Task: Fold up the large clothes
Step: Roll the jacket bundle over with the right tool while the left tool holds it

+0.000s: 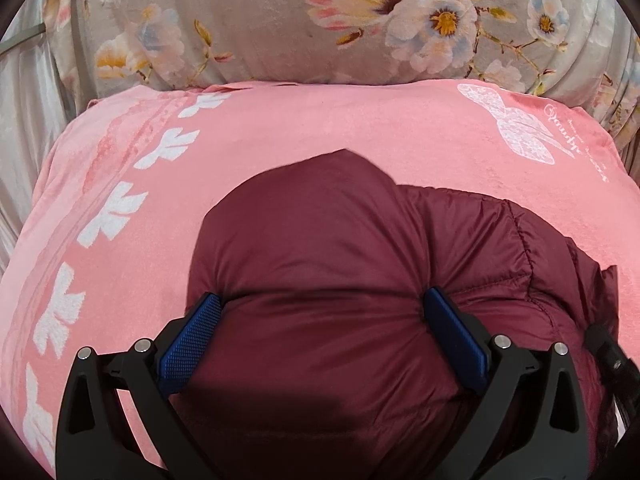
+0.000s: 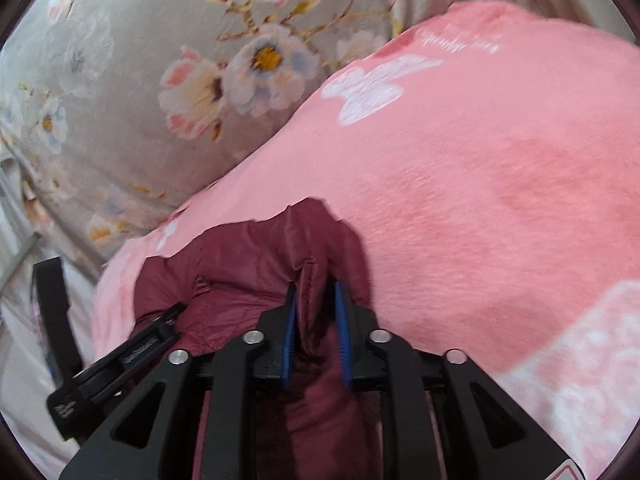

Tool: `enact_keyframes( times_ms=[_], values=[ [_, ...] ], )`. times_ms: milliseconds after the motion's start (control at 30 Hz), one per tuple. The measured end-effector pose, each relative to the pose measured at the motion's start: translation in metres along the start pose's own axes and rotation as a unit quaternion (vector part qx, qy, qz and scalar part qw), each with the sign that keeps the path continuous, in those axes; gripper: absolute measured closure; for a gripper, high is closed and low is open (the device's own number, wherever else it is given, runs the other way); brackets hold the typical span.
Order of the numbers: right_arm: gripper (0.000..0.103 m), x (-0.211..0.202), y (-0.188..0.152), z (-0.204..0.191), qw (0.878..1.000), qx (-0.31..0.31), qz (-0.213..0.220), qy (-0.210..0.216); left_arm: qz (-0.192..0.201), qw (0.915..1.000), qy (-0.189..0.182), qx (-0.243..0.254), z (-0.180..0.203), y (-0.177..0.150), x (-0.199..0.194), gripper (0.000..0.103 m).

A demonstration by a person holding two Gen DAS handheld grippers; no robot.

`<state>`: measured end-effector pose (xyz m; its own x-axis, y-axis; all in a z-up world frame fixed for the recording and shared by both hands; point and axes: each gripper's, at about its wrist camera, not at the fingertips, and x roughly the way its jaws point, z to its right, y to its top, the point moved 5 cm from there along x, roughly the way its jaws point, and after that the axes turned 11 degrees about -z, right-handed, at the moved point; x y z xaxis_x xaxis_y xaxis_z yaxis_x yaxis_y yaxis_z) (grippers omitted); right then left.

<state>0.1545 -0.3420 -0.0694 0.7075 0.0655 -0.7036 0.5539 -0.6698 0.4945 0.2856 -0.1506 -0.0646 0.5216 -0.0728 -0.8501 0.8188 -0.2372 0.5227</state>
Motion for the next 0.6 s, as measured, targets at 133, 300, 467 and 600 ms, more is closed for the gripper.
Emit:
enact_keyframes(
  times_ms=[133, 300, 467, 600],
  values=[
    [0.060, -0.044, -0.022, -0.009, 0.995, -0.051, 0.048, -0.073, -0.005, 0.9999, -0.015, 0.003, -0.010, -0.023, -0.032, 0.005],
    [0.067, -0.068, -0.044, -0.017, 0.995, -0.077, 0.021, -0.058, -0.025, 0.9993, -0.027, -0.005, -0.014, -0.057, -0.056, 0.005],
    [0.084, -0.070, -0.065, -0.027, 0.992, -0.116, -0.019, -0.054, -0.036, 0.9992, -0.015, 0.006, -0.012, -0.086, -0.063, 0.005],
    [0.087, -0.062, -0.078, -0.023, 0.989, -0.127, -0.055, -0.058, -0.033, 0.9994, -0.009, 0.010, -0.014, -0.099, -0.065, 0.005]
  ],
)
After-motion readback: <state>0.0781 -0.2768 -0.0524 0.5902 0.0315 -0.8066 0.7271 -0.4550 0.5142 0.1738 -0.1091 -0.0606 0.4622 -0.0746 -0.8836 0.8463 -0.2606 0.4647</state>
